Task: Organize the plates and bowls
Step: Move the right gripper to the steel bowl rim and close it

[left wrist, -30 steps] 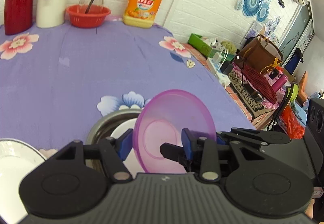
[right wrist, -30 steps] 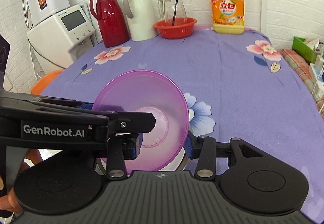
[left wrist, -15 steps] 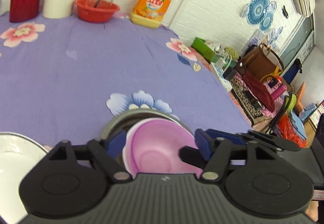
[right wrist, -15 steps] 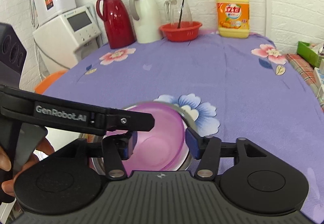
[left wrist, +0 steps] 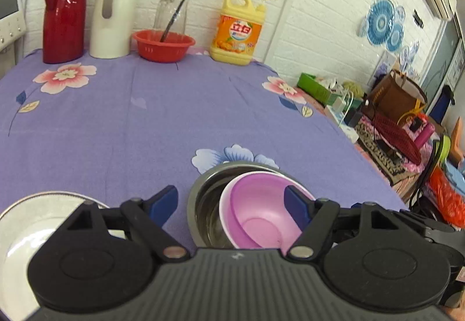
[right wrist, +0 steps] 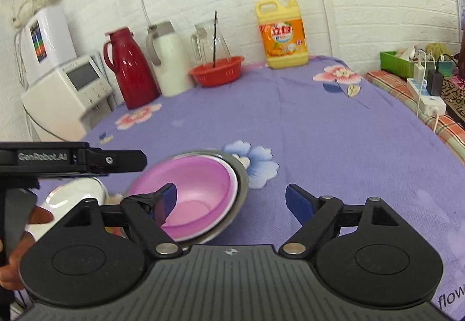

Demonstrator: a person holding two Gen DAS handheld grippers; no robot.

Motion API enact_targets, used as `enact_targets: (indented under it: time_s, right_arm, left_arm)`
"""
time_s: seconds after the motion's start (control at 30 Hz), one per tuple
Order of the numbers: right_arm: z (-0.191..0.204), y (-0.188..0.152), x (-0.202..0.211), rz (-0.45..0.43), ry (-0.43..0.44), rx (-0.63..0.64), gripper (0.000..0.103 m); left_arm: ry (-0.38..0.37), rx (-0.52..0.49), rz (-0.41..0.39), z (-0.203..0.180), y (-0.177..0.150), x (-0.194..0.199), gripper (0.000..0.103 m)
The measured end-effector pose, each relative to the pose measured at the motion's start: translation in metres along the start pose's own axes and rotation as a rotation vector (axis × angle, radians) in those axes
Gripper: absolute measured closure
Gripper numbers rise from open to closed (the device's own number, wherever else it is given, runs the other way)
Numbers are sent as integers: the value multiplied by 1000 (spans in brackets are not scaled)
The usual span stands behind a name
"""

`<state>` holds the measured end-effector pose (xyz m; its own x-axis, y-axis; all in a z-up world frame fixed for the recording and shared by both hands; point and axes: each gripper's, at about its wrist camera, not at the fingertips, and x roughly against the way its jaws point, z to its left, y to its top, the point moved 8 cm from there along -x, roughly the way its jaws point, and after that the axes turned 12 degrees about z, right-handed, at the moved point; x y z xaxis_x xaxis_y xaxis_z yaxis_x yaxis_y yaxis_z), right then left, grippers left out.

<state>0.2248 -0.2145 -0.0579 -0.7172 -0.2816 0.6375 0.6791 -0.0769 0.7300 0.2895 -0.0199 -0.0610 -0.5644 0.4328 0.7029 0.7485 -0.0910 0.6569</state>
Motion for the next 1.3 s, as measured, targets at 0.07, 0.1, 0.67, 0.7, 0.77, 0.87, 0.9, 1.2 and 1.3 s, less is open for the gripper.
enact_targets:
  time_s: [0.07, 0.1, 0.67, 0.7, 0.77, 0.87, 0.9, 1.2, 1.3]
  right_arm:
    - [2, 1, -9, 23, 15, -2, 0]
    - [3, 1, -14, 34, 16, 2, 0]
    - [17, -2, -55, 168, -2, 33, 0]
    - [16, -3, -55, 173, 4, 22, 0]
    - [15, -3, -56, 168, 10, 8, 0]
    - [15, -4, -55, 161, 8, 7, 0]
    - [14, -4, -55, 159, 10, 7, 0]
    - [12, -5, -51, 153, 6, -39, 0]
    - [12, -5, -52, 144, 7, -39, 0]
  left_arm:
    - [3, -16, 41, 5, 4, -12, 29]
    - [-3, -30, 61, 6, 6, -17, 29]
    - [15, -143, 280, 16, 6, -74, 29]
    - [11, -139, 284, 17, 6, -74, 29]
    - [7, -134, 288, 18, 6, -74, 29]
    - [4, -128, 291, 18, 5, -73, 29]
    - [2, -124, 292, 18, 5, -73, 29]
    - [-12, -83, 291, 18, 3, -75, 29]
    - [-8, -73, 287, 19, 3, -74, 29]
